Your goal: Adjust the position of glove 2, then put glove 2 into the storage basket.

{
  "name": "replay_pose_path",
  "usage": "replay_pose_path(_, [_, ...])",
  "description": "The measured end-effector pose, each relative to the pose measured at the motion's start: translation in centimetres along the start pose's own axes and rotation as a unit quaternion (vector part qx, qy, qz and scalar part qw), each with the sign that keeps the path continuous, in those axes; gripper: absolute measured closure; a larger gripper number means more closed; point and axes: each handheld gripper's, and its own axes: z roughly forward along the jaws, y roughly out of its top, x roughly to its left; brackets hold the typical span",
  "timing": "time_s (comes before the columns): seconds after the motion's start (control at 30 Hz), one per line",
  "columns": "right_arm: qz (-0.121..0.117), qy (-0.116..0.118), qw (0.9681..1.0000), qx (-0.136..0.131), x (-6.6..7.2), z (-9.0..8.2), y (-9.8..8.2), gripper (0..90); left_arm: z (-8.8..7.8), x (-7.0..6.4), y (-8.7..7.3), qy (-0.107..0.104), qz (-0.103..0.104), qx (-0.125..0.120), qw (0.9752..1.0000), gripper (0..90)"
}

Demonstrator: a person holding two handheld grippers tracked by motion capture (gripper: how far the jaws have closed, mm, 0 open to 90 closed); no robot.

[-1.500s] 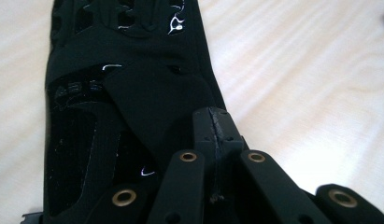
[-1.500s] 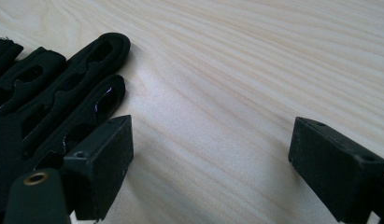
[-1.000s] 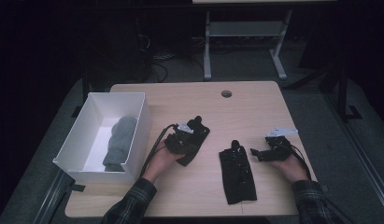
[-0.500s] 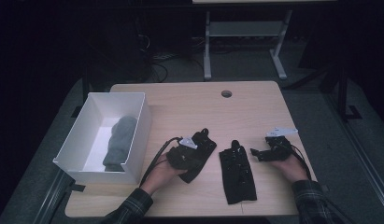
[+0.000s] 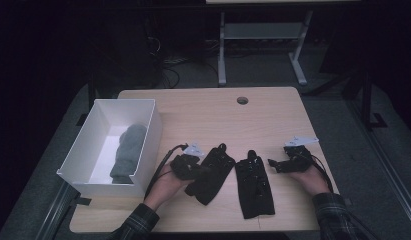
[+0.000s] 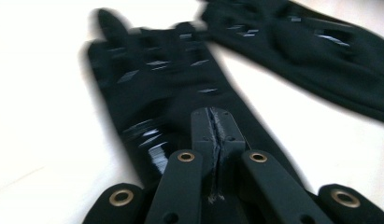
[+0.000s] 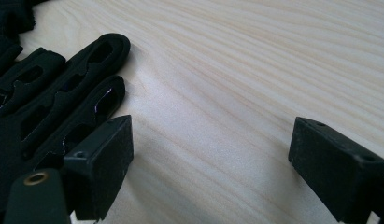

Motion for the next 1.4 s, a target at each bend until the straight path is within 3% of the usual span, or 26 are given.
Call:
replay_pose_path(0.1, [0.000, 0.000, 1.0000, 0.000, 0.0, 0.0, 0.0, 13.9, -0.2, 1.3, -0.6, 0.029, -0.018, 0.003, 0.9994, 88.3])
replay_pose_path(0.17, [-0.001, 0.000, 1.0000, 0.000, 0.0, 0.0, 0.0, 13.9, 0.0, 1.7, -0.8, 0.035, -0.024, 0.011, 0.9991, 88.2])
replay_pose_path(0.27, [-0.002, -0.001, 1.0000, -0.001, 0.0, 0.0, 0.0, 13.8, 0.6, 1.7, -1.2, 0.031, -0.026, 0.021, 0.9990, 88.0])
replay_pose_path(0.43, [0.000, 0.000, 1.0000, -0.001, 0.0, 0.0, 0.0, 13.9, 0.7, 0.6, -1.4, 0.017, -0.012, 0.034, 0.9992, 87.6])
replay_pose_path(0.57, [0.001, 0.000, 1.0000, 0.000, 0.0, 0.0, 0.0, 13.9, 0.8, -0.3, -1.6, -0.002, -0.015, 0.030, 0.9994, 87.3])
replay_pose_path(0.73, [0.001, 0.000, 1.0000, 0.000, 0.0, 0.1, 0.1, 13.8, 0.8, -1.5, -1.7, -0.021, 0.000, 0.037, 0.9991, 85.8])
replay_pose_path(0.83, [0.003, 0.000, 1.0000, 0.000, 0.0, 0.1, 0.1, 13.8, 0.5, -1.5, -1.5, -0.017, 0.007, 0.035, 0.9992, 79.0])
replay_pose_path(0.97, [0.002, -0.001, 1.0000, 0.000, 0.0, 0.1, 0.1, 13.8, 0.0, -0.8, -1.5, 0.000, -0.012, 0.018, 0.9998, 58.1])
replay_pose_path(1.07, [0.003, -0.001, 1.0000, 0.000, 0.0, 0.1, 0.1, 13.9, 0.0, -0.3, -1.7, 0.007, -0.020, 0.016, 0.9996, 48.6])
replay_pose_path(1.17, [0.001, 0.000, 1.0000, -0.001, 0.1, 0.0, 0.1, 15.4, 0.3, 0.1, -1.8, 0.010, -0.027, 0.013, 0.9995, 44.7])
replay_pose_path(1.2, [0.002, 0.000, 1.0000, -0.002, 0.1, 0.0, 0.0, 18.5, 0.3, 0.3, -1.8, 0.011, -0.028, 0.012, 0.9995, 43.4])
replay_pose_path(1.33, [-0.005, 0.006, 1.0000, 0.002, 0.4, -0.8, 0.1, 46.3, 0.4, 1.0, -1.9, 0.016, -0.032, 0.008, 0.9993, 42.1])
replay_pose_path(1.4, [-0.009, 0.017, 0.9998, 0.005, 0.7, -1.6, -0.1, 64.9, 0.4, 1.0, -1.9, 0.019, -0.039, 0.000, 0.9991, 41.1])
